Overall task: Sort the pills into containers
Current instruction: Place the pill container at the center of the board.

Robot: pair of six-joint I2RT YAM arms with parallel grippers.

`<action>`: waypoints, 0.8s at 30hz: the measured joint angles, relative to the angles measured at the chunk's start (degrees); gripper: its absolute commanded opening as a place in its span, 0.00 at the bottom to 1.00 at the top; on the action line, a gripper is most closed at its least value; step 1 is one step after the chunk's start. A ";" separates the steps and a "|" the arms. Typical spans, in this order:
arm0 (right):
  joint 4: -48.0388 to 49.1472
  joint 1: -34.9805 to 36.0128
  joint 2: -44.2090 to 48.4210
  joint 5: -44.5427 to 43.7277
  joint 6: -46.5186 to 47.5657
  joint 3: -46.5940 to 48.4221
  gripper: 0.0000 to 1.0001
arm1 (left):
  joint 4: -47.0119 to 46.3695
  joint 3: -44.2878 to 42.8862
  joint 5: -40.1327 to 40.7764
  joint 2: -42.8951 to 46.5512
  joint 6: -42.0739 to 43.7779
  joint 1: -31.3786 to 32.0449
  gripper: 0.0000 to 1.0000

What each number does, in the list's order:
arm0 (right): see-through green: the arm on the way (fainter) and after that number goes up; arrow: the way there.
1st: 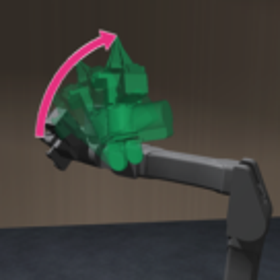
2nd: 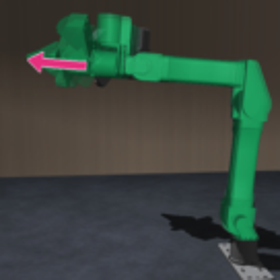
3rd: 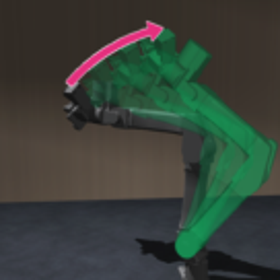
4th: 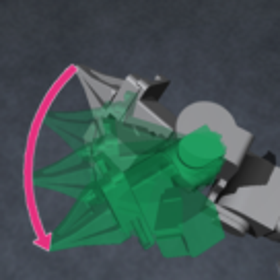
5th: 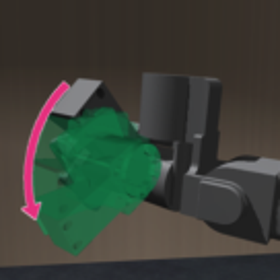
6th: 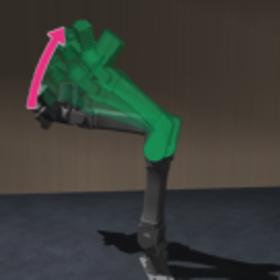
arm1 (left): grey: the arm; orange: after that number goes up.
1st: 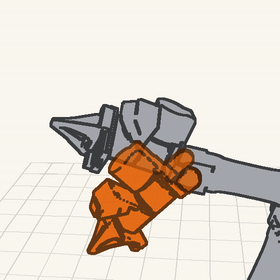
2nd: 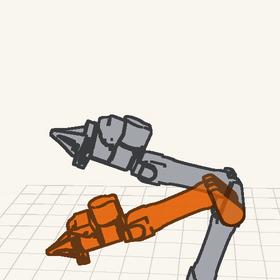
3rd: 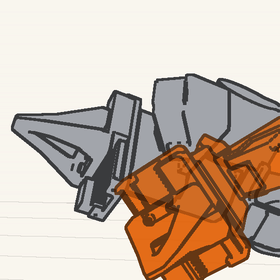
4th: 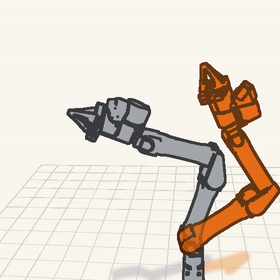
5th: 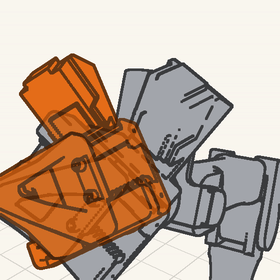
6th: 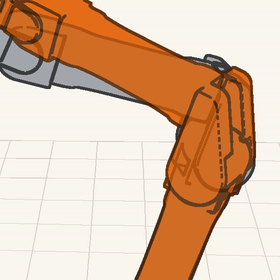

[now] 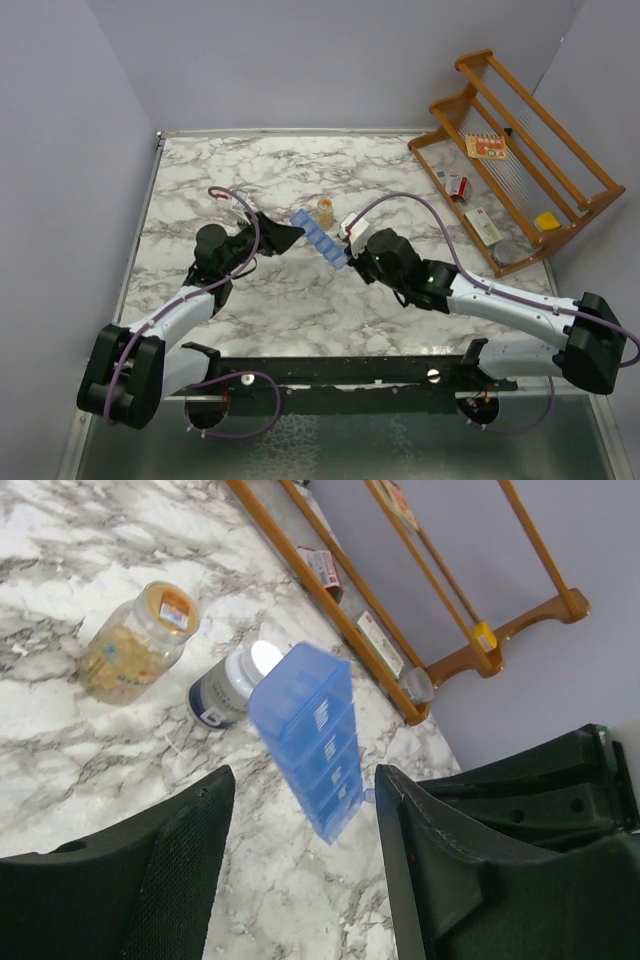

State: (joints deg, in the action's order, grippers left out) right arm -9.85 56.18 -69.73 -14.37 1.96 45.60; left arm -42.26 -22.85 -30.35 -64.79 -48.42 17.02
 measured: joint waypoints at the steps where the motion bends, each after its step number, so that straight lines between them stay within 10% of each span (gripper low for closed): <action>1: -0.15 0.00 0.00 0.02 -0.13 0.00 0.01 | 0.22 0.68 0.31 0.20 0.31 0.00 0.63; 4: -0.74 0.00 -0.02 0.09 -0.28 0.00 0.01 | 1.33 2.78 2.14 1.22 1.05 0.00 0.73; 6: -1.36 0.00 -0.33 0.15 -0.48 0.11 0.01 | 2.60 4.00 4.28 2.71 1.88 0.00 0.99; 24: -17.88 0.02 -9.77 8.09 -4.72 9.09 0.01 | 17.57 -0.11 20.33 16.11 15.56 0.00 0.91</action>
State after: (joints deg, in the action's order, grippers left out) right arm -27.73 56.21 -79.50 -6.28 -2.76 54.70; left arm -24.69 -22.96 -10.02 -48.69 -32.86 17.02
